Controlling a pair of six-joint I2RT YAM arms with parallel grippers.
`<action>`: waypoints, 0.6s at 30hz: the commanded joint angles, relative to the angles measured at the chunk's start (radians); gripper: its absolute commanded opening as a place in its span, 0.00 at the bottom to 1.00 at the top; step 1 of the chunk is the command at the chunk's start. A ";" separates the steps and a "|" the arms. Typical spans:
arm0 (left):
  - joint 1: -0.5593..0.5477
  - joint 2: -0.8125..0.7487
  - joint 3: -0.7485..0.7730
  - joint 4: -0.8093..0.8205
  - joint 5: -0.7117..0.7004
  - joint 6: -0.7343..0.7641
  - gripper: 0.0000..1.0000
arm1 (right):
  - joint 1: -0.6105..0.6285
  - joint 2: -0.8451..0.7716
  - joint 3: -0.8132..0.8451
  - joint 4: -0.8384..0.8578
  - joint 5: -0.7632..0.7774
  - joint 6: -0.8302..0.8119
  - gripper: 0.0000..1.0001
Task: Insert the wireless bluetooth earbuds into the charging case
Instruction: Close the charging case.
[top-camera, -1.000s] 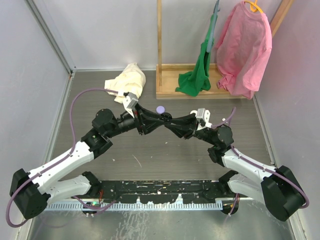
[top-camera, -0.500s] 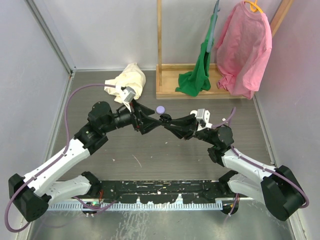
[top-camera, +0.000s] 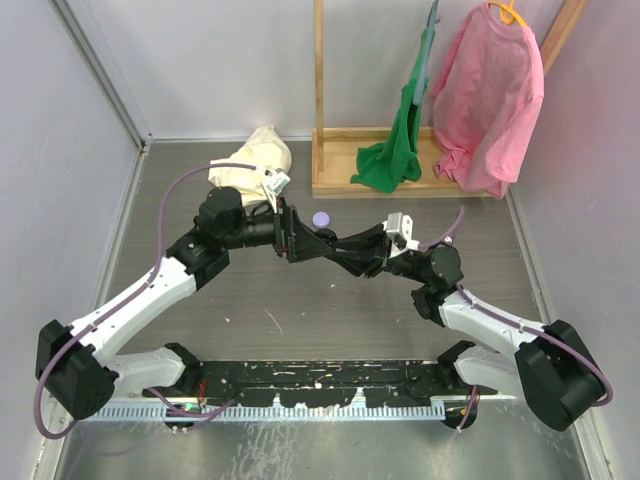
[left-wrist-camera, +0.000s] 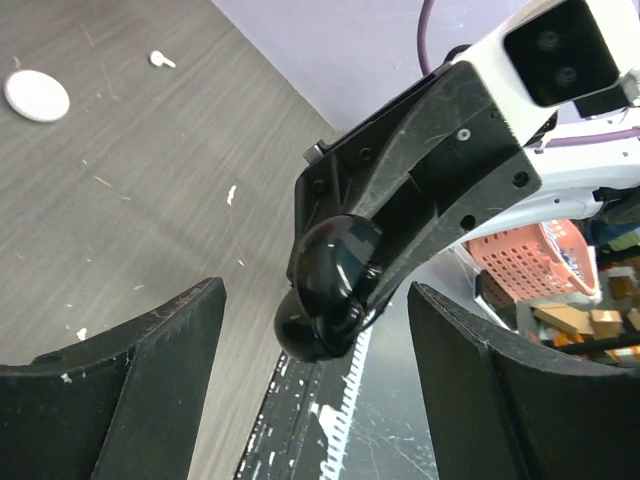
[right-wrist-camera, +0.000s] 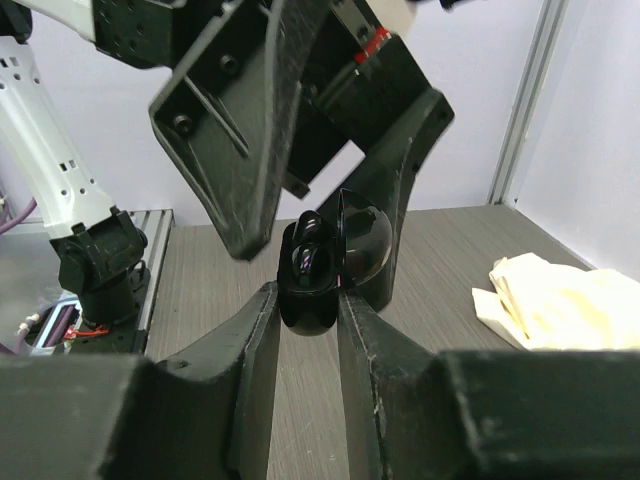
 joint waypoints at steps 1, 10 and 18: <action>0.003 0.022 0.033 0.104 0.103 -0.087 0.74 | -0.001 0.005 0.048 0.069 -0.025 0.018 0.01; 0.003 -0.009 0.009 0.187 0.129 -0.090 0.71 | -0.002 0.014 0.036 0.026 -0.057 0.034 0.01; 0.007 -0.030 0.001 0.198 0.156 -0.085 0.69 | -0.001 0.012 0.044 -0.086 -0.074 0.023 0.01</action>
